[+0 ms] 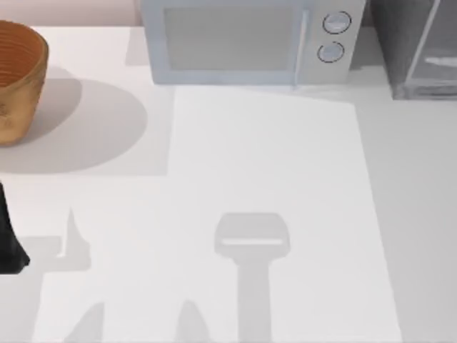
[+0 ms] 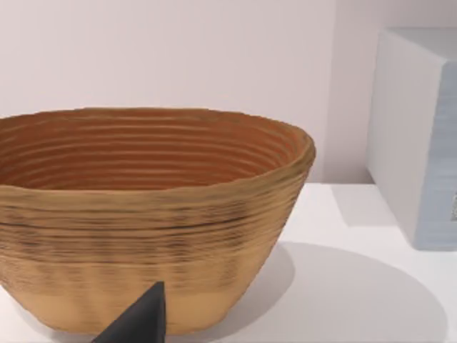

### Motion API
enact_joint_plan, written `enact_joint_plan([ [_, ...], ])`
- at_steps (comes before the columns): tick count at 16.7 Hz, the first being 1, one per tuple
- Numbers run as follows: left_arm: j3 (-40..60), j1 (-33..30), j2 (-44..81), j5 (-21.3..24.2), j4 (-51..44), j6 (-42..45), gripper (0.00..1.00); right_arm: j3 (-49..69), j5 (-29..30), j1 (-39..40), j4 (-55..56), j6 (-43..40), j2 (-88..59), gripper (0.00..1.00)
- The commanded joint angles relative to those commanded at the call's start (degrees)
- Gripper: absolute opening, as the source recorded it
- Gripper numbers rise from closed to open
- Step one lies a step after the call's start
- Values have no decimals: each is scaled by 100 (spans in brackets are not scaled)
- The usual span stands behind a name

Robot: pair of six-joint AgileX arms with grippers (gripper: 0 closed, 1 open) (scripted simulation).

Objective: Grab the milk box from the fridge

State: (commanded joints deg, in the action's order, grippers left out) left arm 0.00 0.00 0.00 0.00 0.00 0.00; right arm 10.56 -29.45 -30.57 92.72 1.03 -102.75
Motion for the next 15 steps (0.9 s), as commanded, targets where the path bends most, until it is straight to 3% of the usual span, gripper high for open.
enact_joint_plan([
  [6,0,0,0,0,0,0,100,609,194,224,-219,-14,-529,100],
  [15,0,0,0,0,0,0,100,4279,1233,1169,-1525,-68,-2680,100],
])
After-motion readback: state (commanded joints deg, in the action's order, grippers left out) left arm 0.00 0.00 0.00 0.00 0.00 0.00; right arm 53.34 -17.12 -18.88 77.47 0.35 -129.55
